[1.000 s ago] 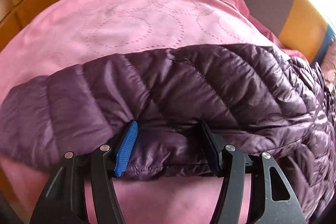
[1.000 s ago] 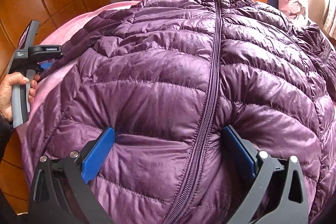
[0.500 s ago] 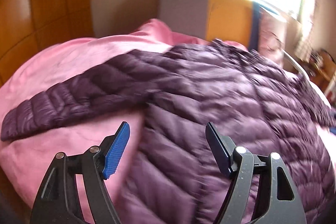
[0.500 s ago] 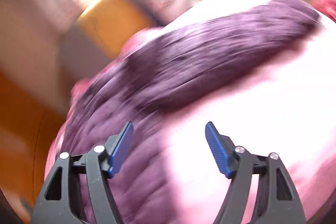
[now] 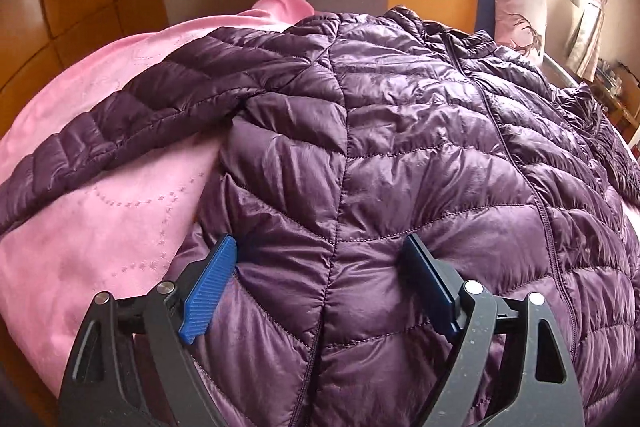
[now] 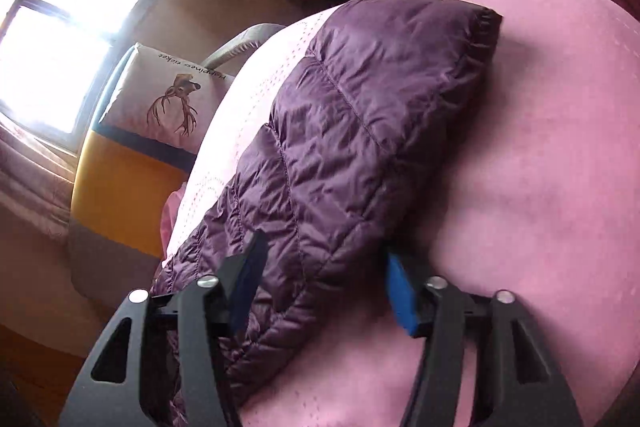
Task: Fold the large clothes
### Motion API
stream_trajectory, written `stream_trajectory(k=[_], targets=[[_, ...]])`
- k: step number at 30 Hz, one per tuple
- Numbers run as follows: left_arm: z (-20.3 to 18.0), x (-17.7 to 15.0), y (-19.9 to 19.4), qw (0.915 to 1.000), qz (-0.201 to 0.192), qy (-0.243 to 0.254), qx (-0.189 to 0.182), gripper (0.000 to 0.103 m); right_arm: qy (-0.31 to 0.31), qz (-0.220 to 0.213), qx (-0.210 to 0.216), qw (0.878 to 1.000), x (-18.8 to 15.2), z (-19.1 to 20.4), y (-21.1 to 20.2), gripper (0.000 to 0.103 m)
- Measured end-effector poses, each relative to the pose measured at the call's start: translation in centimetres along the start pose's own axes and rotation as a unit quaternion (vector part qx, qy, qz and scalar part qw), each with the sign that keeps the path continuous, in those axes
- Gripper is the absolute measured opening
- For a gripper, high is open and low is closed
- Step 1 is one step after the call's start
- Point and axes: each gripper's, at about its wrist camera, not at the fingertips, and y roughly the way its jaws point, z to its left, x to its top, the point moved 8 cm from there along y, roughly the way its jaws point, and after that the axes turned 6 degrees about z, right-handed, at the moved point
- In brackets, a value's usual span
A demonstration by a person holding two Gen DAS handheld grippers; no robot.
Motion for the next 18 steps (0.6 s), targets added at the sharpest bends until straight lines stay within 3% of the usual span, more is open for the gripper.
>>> stream_trajectory(k=[3, 7, 9, 11, 16, 18], targets=[[0.1, -0.1, 0.1, 1.0000, 0.000, 0.005, 0.007, 0.086, -0.027, 0.017, -0.022, 0.999, 0.6, 0.9, 1.0, 0.008], [0.4, -0.2, 0.5, 1.0000, 0.003, 0.000, 0.003, 0.088, -0.098, -0.022, -0.072, 0.992, 0.9, 1.1, -1.1, 0.005], [0.4, -0.2, 0.7, 1.0000, 0.006, 0.003, -0.002, 0.088, -0.080, -0.017, -0.098, 0.992, 1.2, -1.7, -1.1, 0.004], [0.2, -0.2, 0.7, 0.9999, 0.006, 0.012, -0.005, 0.089, -0.050, -0.020, -0.087, 0.995, 1.4, -4.3, -1.5, 0.001], [0.8, 0.1, 0.6, 0.9997, 0.015, 0.005, -0.018, 0.089, -0.065, -0.021, -0.102, 0.992, 1.3, -3.8, -2.0, 0.005], [1.0, 0.4, 0.1, 0.9994, 0.018, 0.009, -0.028, 0.089, -0.068, -0.024, -0.110, 0.991, 1.0, -3.6, -3.4, 0.024]])
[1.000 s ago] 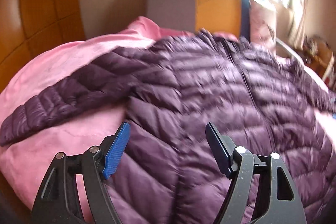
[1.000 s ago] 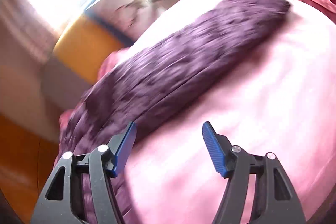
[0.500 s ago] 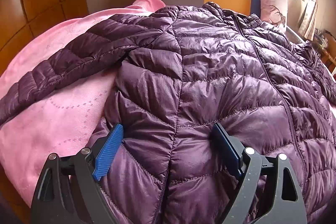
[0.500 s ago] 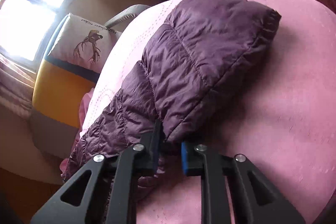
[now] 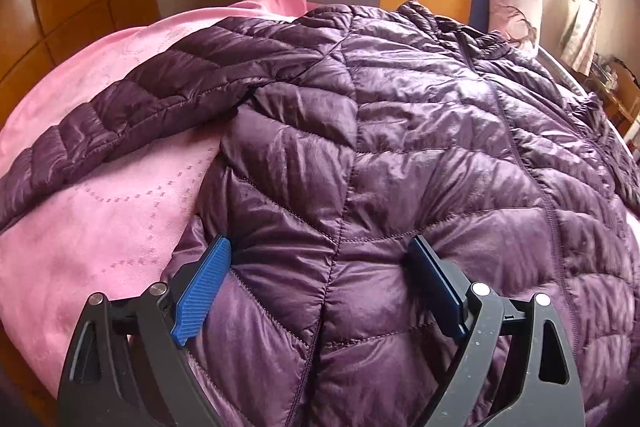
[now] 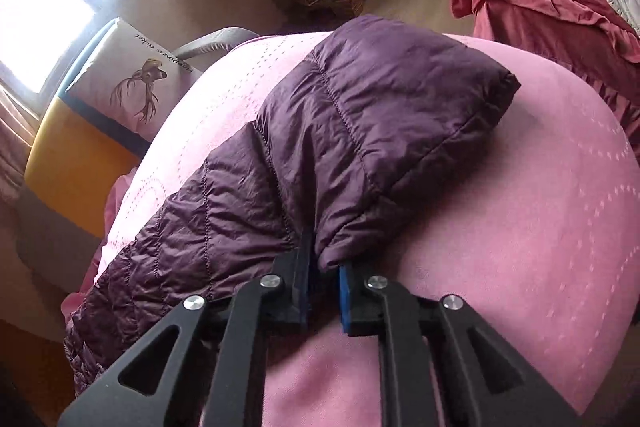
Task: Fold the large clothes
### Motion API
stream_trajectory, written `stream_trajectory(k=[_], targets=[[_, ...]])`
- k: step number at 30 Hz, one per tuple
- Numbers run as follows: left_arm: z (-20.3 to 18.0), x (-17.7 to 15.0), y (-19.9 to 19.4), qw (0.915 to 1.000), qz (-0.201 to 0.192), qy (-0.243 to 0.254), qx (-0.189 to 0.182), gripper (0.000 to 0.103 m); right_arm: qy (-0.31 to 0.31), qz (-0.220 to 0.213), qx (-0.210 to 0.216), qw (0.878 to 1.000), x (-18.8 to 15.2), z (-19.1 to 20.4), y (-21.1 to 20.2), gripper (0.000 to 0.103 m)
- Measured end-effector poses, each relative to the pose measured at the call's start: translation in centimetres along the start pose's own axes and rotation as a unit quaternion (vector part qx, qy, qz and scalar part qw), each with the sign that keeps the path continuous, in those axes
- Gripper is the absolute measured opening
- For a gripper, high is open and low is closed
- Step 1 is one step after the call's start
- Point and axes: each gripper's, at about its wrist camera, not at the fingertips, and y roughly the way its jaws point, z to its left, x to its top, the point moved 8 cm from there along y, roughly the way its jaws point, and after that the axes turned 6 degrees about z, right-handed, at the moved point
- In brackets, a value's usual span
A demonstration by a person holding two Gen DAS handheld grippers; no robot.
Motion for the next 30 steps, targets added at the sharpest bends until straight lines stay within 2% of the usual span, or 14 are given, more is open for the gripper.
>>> stream_trajectory(k=[1, 2, 3, 6, 8, 11, 15, 18, 21, 22, 24, 26, 28, 30], targets=[[0.0, 0.2, -0.4, 1.0000, -0.005, -0.001, -0.008, 0.089, -0.003, -0.005, -0.003, 1.000, -0.1, 0.1, -0.9, 0.035], [-0.2, 0.5, -0.9, 0.9998, -0.012, -0.002, -0.014, 0.089, -0.008, -0.016, -0.011, 1.000, -0.1, 0.1, -1.8, 0.057], [-0.2, 1.0, -1.5, 0.9996, -0.021, 0.002, -0.017, 0.089, -0.018, -0.035, -0.030, 0.999, -0.2, 0.2, -3.0, 0.063], [0.0, 2.8, -2.7, 0.9981, -0.054, 0.020, -0.020, 0.089, -0.058, -0.078, -0.065, 0.993, -0.8, 1.8, -5.9, 0.066], [-0.1, 3.4, -2.5, 0.9978, -0.060, 0.024, -0.013, 0.089, -0.109, -0.096, -0.051, 0.988, -2.2, 5.4, -7.1, 0.071], [0.5, 4.1, -1.3, 0.9982, -0.056, 0.020, -0.011, 0.089, -0.205, -0.056, 0.005, 0.977, -6.3, 12.7, -5.9, 0.072], [1.2, 3.9, 0.1, 0.9991, -0.038, 0.001, -0.017, 0.089, -0.332, -0.006, 0.045, 0.942, -13.5, 22.9, -2.0, 0.073], [1.6, 2.5, 1.5, 0.9994, -0.015, -0.022, -0.023, 0.089, -0.351, 0.044, 0.043, 0.934, -16.7, 26.9, 2.7, 0.072], [1.7, 1.8, 1.8, 0.9990, -0.016, -0.029, -0.029, 0.089, -0.340, 0.065, -0.038, 0.938, -16.5, 26.2, 8.3, 0.075], [1.8, 1.7, 1.9, 0.9988, -0.015, -0.033, -0.032, 0.089, -0.332, 0.069, -0.050, 0.939, -16.1, 25.4, 9.7, 0.076], [2.0, 1.6, 2.0, 0.9982, -0.015, -0.042, -0.040, 0.090, -0.340, 0.050, -0.054, 0.938, -15.6, 24.8, 10.4, 0.080], [2.1, 1.5, 2.0, 0.9981, -0.016, -0.044, -0.040, 0.090, -0.343, 0.048, -0.054, 0.937, -15.4, 24.7, 10.2, 0.080], [2.0, 1.5, 2.1, 0.9983, -0.015, -0.041, -0.037, 0.091, -0.327, 0.051, -0.034, 0.943, -15.1, 24.1, 8.8, 0.080], [2.0, 1.5, 2.1, 0.9984, -0.015, -0.041, -0.037, 0.091, -0.301, 0.050, 0.001, 0.952, -14.2, 22.6, 6.6, 0.085]])
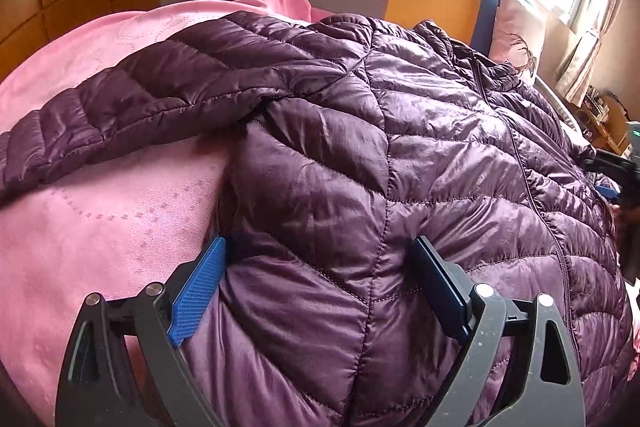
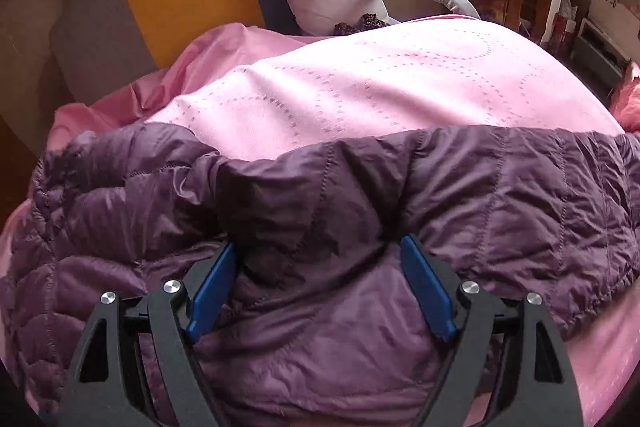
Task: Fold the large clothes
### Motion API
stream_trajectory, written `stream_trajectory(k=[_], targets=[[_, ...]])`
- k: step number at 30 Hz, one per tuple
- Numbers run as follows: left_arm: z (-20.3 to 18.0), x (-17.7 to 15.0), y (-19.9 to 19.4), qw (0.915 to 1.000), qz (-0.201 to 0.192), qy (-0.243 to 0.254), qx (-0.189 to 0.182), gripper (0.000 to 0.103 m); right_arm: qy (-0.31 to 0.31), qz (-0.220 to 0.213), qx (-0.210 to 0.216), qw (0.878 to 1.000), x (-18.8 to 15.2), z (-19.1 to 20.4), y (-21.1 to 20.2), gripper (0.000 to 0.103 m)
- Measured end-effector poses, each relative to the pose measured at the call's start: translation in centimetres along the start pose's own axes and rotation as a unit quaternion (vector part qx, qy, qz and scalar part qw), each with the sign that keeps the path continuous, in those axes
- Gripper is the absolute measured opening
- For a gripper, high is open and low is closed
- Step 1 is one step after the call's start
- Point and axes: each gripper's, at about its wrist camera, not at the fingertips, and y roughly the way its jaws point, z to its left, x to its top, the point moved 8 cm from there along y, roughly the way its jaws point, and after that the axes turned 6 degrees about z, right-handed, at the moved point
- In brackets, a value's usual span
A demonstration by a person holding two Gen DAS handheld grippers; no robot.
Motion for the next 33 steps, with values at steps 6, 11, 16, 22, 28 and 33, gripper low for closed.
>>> stream_trajectory(k=[6, 11, 16, 22, 28, 33], targets=[[-0.1, 0.0, 0.0, 0.9999, 0.000, -0.003, -0.010, 0.095, 0.132, -0.048, 0.048, 0.989, -1.5, -10.3, -7.3, 0.085], [-0.2, 0.1, 0.1, 0.9999, 0.001, -0.004, -0.012, 0.096, 0.272, -0.067, 0.017, 0.960, -4.0, -21.9, -10.0, 0.075], [-0.2, 0.0, 0.0, 0.9999, 0.000, -0.005, -0.015, 0.097, 0.405, -0.068, 0.052, 0.910, -2.8, -29.0, -8.9, 0.050], [-0.1, -0.1, -0.1, 0.9998, -0.001, -0.007, -0.016, 0.097, 0.364, -0.055, 0.021, 0.930, 2.2, -28.6, -9.2, 0.009], [-0.2, -0.1, 0.0, 0.9999, 0.000, -0.009, -0.015, 0.097, 0.130, -0.103, 0.042, 0.985, 5.8, -15.5, -13.3, 0.008], [0.1, -0.2, -0.3, 0.9993, -0.001, -0.020, -0.032, 0.097, -0.047, -0.103, 0.088, 0.990, 4.5, 0.7, -14.3, 0.008]])
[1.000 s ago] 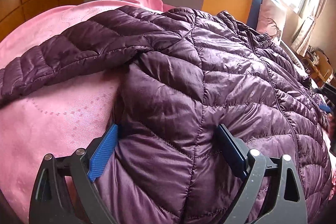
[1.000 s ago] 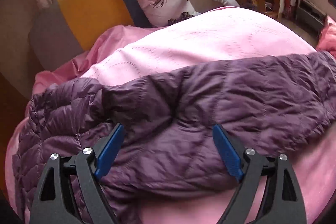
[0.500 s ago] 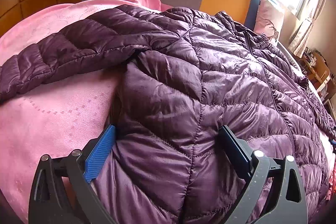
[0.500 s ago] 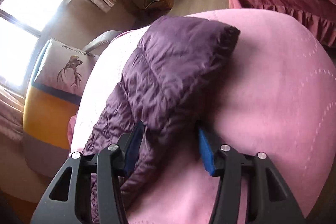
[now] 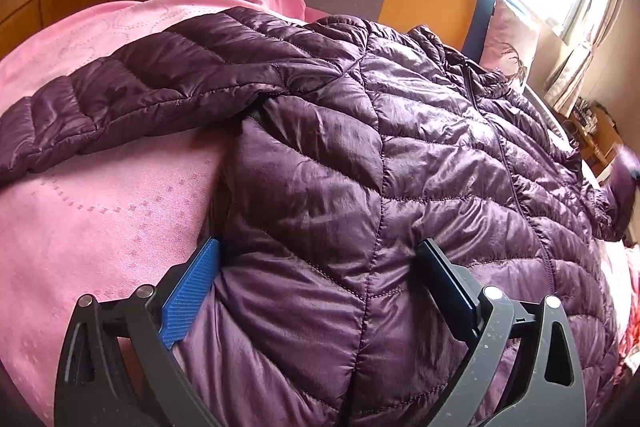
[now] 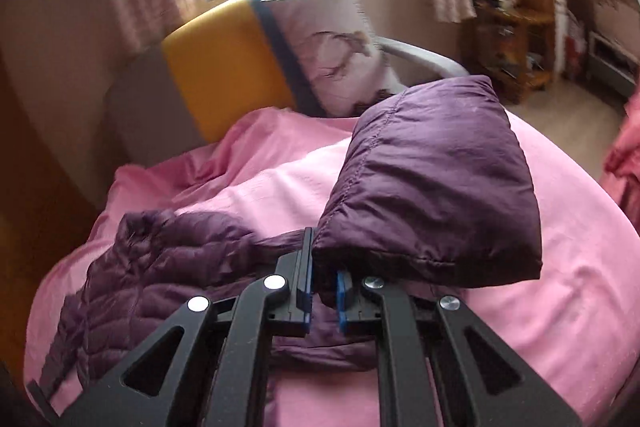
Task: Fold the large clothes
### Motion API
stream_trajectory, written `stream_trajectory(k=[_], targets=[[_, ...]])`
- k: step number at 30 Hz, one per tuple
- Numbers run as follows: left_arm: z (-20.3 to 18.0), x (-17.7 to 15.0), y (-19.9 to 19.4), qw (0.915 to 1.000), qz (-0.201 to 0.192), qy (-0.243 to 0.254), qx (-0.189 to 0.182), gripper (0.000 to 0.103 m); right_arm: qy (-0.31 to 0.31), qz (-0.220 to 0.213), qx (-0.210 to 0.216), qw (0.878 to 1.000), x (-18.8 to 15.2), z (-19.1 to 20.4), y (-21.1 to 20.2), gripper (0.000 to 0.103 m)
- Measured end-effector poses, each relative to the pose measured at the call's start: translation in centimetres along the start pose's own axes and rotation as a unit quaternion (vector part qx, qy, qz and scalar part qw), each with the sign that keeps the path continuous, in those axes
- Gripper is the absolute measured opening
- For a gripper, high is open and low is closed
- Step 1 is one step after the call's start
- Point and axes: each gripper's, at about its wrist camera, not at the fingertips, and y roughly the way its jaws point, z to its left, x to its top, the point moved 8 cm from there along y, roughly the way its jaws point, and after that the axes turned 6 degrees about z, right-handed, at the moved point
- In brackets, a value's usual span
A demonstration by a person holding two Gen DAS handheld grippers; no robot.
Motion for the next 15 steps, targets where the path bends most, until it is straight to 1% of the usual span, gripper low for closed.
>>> stream_trajectory(k=[2, 4, 7, 8, 10, 11, 12, 13, 14, 15], targets=[[0.0, 0.0, -0.1, 1.0000, 0.002, -0.003, -0.004, 0.097, -0.077, 0.019, 0.023, 0.997, -1.9, 7.7, 1.7, 0.008], [0.0, 0.2, -0.5, 0.9999, 0.006, -0.008, -0.010, 0.096, -0.146, 0.042, 0.044, 0.987, -4.5, 14.6, 3.6, 0.008], [0.0, 0.4, -1.3, 0.9993, 0.009, -0.020, -0.030, 0.094, -0.221, 0.077, 0.078, 0.969, -9.1, 22.9, 5.9, 0.008], [0.0, 0.6, -1.8, 0.9988, 0.008, -0.026, -0.041, 0.094, -0.237, 0.088, 0.088, 0.964, -10.3, 25.1, 6.6, 0.011], [-0.1, 0.9, -2.8, 0.9971, 0.000, -0.035, -0.068, 0.094, -0.252, 0.102, 0.118, 0.955, -12.7, 28.7, 7.4, 0.027], [-0.2, 1.1, -3.2, 0.9965, -0.003, -0.036, -0.075, 0.094, -0.253, 0.106, 0.134, 0.952, -13.6, 29.9, 7.5, 0.057], [-0.3, 1.4, -3.7, 0.9957, -0.006, -0.036, -0.085, 0.094, -0.250, 0.105, 0.143, 0.952, -14.3, 30.7, 7.4, 0.079], [-0.4, 1.6, -3.9, 0.9946, -0.006, -0.036, -0.097, 0.094, -0.244, 0.101, 0.152, 0.952, -15.0, 30.9, 6.9, 0.080], [-0.7, 1.9, -4.2, 0.9925, -0.004, -0.038, -0.116, 0.094, -0.237, 0.106, 0.163, 0.952, -15.7, 31.0, 6.7, 0.080], [-1.0, 2.2, -4.4, 0.9912, -0.005, -0.037, -0.127, 0.094, -0.227, 0.112, 0.172, 0.952, -16.4, 31.0, 6.6, 0.080]])
